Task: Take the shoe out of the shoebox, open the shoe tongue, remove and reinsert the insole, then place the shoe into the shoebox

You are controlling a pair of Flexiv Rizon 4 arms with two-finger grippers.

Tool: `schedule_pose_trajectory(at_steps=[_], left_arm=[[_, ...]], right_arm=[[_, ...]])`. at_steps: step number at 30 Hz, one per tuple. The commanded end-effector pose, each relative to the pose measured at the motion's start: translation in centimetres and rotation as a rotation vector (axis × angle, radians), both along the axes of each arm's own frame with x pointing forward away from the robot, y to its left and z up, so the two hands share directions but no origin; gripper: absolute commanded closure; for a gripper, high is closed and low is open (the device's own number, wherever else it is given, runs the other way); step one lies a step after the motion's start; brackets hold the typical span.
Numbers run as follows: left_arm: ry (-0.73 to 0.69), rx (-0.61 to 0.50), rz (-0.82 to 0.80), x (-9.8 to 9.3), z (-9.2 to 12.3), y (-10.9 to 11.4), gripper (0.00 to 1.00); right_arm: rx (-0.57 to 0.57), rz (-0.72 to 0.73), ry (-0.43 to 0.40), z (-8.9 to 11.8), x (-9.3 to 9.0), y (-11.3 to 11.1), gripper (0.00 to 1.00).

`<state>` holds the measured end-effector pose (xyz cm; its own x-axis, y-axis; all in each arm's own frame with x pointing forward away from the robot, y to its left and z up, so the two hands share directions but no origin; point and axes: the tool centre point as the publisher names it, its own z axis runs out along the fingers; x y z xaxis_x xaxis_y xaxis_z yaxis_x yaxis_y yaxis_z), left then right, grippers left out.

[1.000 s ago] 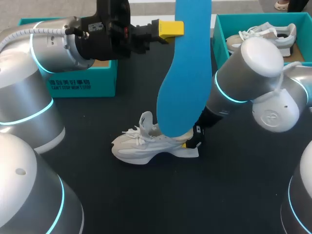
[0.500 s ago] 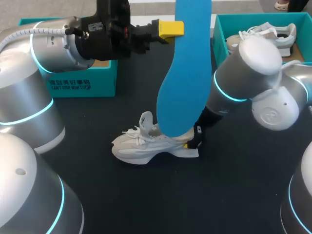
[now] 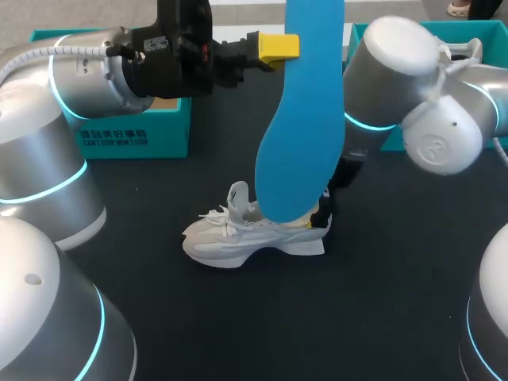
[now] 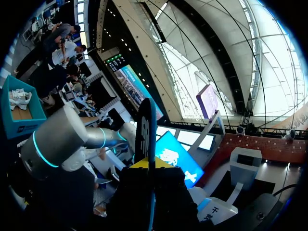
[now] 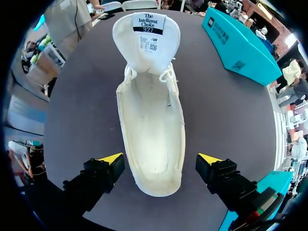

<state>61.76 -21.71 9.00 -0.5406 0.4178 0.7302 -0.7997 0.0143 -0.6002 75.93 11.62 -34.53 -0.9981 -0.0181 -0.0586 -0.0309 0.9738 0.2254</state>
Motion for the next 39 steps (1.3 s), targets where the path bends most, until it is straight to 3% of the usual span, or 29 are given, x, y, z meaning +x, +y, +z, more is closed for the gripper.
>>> schedule_pose_trajectory(at_steps=[1, 15, 28, 32, 39], left_arm=[[0.0, 0.0, -0.001, 0.0, -0.1, -0.1, 1.0], [0.0, 0.0, -0.001, 0.0, -0.1, -0.1, 1.0], [0.0, 0.0, -0.001, 0.0, -0.1, -0.1, 1.0], [0.0, 0.0, -0.001, 0.0, -0.1, -0.1, 1.0], [0.0, 0.0, -0.001, 0.0, -0.1, -0.1, 1.0]], right_arm=[[-0.053, -0.017, 0.03, 0.1, 0.4, 0.4, 0.0], [-0.069, -0.063, 0.034, 1.1, -0.8, 0.8, 0.0], [-0.069, -0.063, 0.034, 1.1, -0.8, 0.8, 0.0], [-0.063, -0.061, 0.037, 1.6, 0.5, 2.2, 0.0], [-0.05, -0.042, 0.061, -0.2, 3.0, 3.7, 0.0]])
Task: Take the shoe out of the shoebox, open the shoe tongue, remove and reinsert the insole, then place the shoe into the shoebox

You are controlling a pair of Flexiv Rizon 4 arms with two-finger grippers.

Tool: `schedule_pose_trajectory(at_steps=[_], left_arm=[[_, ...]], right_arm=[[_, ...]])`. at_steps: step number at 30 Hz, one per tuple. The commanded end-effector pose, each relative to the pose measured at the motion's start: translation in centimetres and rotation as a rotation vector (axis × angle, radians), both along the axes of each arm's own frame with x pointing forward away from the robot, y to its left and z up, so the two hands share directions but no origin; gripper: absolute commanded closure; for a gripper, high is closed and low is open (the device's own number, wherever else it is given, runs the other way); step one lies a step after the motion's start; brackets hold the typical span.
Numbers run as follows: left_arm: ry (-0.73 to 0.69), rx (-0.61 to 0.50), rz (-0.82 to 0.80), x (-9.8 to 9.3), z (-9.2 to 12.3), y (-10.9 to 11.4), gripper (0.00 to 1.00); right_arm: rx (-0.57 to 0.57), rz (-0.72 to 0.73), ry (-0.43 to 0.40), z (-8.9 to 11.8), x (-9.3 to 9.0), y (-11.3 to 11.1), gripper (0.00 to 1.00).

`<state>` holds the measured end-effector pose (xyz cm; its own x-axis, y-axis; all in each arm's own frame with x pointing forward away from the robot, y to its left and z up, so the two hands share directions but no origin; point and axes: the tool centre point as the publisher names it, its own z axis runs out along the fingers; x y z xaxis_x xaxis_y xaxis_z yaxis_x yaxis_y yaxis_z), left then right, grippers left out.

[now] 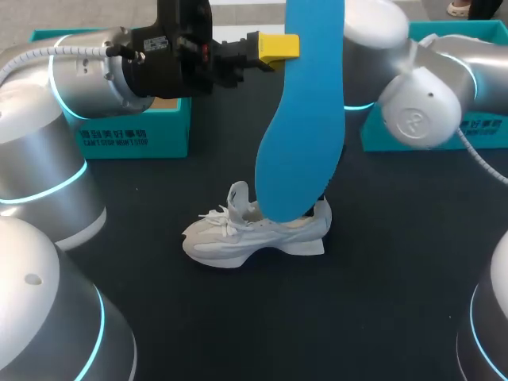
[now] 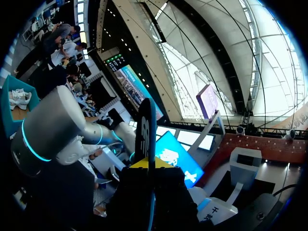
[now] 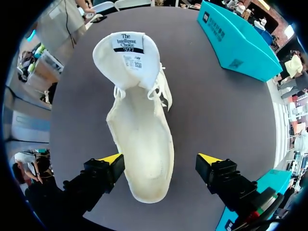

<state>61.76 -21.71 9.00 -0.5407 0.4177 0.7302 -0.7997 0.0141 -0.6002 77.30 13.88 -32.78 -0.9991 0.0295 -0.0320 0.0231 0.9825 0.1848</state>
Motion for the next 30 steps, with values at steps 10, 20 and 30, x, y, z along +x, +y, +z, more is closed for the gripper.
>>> schedule_pose_trajectory(at_steps=[10, 20, 30], left_arm=[[0.0, 0.0, -0.001, 0.0, -0.1, -0.1, 1.0], [0.0, 0.0, -0.001, 0.0, -0.1, -0.1, 1.0], [0.0, 0.0, -0.001, 0.0, -0.1, -0.1, 1.0]], right_arm=[[-0.012, -0.007, 0.062, -6.3, 2.4, 2.4, 0.17], [-0.034, -0.026, 0.098, -8.0, 1.8, 2.2, 0.82], [-0.063, -0.058, 0.119, -7.9, 1.1, 1.4, 1.0]])
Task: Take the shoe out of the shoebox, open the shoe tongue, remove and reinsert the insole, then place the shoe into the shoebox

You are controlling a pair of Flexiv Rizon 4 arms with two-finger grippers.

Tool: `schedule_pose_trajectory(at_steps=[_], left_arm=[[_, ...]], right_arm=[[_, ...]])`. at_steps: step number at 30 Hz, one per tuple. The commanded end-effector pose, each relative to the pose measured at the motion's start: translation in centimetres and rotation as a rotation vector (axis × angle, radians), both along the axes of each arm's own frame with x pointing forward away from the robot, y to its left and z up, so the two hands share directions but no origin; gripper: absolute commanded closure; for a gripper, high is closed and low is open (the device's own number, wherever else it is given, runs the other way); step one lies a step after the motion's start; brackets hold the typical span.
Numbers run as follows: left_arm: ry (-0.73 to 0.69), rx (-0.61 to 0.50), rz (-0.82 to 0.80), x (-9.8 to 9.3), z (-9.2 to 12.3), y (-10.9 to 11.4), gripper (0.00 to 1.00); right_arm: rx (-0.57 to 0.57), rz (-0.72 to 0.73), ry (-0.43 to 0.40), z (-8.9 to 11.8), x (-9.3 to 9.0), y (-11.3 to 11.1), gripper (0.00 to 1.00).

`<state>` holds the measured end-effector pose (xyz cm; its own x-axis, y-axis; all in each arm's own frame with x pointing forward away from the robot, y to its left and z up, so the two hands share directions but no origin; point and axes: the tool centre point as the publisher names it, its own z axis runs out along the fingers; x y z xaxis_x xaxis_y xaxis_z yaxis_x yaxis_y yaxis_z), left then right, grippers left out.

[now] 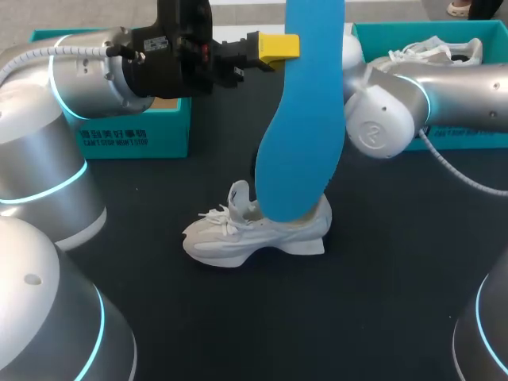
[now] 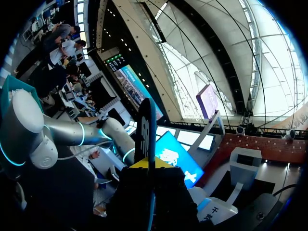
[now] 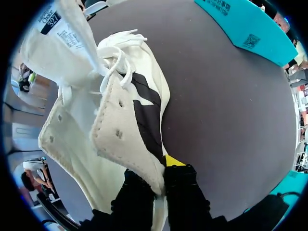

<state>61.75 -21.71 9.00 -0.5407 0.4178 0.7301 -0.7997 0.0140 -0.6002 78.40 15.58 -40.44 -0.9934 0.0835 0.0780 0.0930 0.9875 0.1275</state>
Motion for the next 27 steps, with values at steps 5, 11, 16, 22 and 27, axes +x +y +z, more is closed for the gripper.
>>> schedule_pose_trajectory(at_steps=[5, 11, 16, 22, 27], left_arm=[[0.0, 0.0, -0.001, 0.0, -0.1, -0.1, 1.0], [0.0, 0.0, -0.001, 0.0, -0.1, -0.1, 1.0], [0.0, 0.0, -0.001, 0.0, -0.1, -0.1, 1.0], [0.0, 0.0, -0.001, 0.0, -0.1, -0.1, 1.0], [0.0, 0.0, -0.001, 0.0, -0.1, -0.1, 1.0]], right_arm=[[0.024, -0.137, 0.05, 0.3, -1.2, -0.9, 1.0], [0.182, -0.507, 0.074, 1.1, -2.9, -2.6, 1.0], [0.274, -0.799, 0.09, 1.8, -3.8, -2.6, 1.0], [0.327, -0.911, 0.086, 2.6, -3.9, -2.4, 1.0], [0.328, -0.908, 0.086, 3.0, -3.9, -2.4, 1.0]])
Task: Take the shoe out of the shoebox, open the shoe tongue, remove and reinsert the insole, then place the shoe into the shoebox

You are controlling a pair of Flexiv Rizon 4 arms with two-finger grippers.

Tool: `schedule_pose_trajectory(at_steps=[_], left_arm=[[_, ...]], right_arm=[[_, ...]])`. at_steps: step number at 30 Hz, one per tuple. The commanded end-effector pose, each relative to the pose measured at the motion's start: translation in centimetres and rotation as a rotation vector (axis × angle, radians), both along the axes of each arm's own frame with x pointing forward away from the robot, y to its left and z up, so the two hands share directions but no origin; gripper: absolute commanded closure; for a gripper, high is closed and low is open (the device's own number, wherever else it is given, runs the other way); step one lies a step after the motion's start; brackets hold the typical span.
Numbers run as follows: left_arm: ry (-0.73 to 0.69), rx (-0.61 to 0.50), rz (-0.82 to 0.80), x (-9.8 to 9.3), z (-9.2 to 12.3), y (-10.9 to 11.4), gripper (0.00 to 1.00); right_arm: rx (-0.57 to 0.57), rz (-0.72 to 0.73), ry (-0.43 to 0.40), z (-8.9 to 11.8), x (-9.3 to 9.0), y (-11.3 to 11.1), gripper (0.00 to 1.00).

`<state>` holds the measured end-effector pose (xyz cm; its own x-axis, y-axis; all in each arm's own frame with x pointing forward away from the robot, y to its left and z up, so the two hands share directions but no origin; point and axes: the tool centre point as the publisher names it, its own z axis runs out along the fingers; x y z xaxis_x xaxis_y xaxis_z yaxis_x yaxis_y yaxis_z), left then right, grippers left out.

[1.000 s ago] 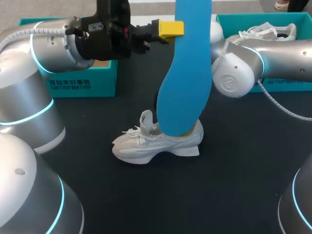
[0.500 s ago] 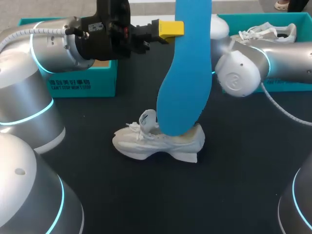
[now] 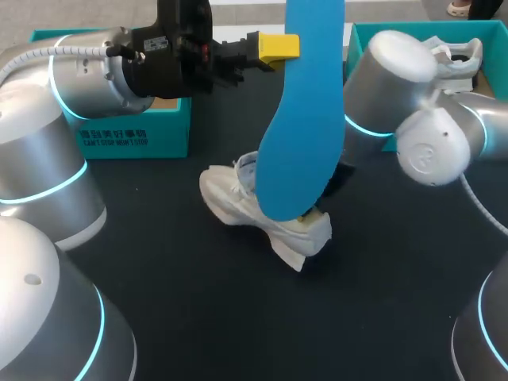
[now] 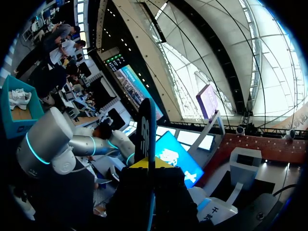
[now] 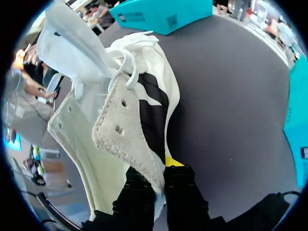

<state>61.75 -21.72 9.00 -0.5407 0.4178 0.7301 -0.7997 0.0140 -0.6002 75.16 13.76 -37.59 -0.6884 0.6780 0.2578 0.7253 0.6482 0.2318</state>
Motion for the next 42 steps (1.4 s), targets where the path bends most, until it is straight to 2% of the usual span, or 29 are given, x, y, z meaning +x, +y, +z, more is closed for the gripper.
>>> schedule_pose_trajectory(at_steps=[1, 9, 12, 15, 19, 26, 33, 42], left_arm=[[0.0, 0.001, -0.001, 0.0, -0.1, -0.1, 1.0], [0.0, 0.001, -0.001, 0.0, -0.1, -0.1, 1.0], [0.0, 0.001, -0.001, 0.0, -0.1, -0.1, 1.0], [0.0, 0.001, -0.001, 0.0, -0.1, -0.1, 1.0], [0.0, 0.001, -0.001, 0.0, -0.1, -0.1, 1.0], [0.0, 0.001, -0.001, 0.0, -0.1, -0.1, 1.0], [0.0, 0.001, -0.001, 0.0, -0.1, -0.1, 1.0], [0.0, 0.001, -0.001, 0.0, -0.1, -0.1, 1.0]], right_arm=[[0.113, -0.21, -0.06, 0.1, -0.6, -0.6, 1.0], [0.113, -0.21, -0.06, 0.1, -0.6, -0.6, 1.0], [0.101, -0.301, -0.075, 1.5, -0.6, -0.2, 1.0], [0.039, -0.435, -0.053, 2.1, -0.9, -0.3, 1.0], [0.037, -0.539, -0.053, 2.6, -1.5, -0.1, 1.0], [0.037, -0.634, -0.034, 1.4, -2.8, 1.4, 1.0], [0.04, -0.603, -0.016, 0.4, -3.8, 2.9, 1.0], [0.03, -0.59, 0.008, -1.4, -4.5, 3.2, 1.0]])
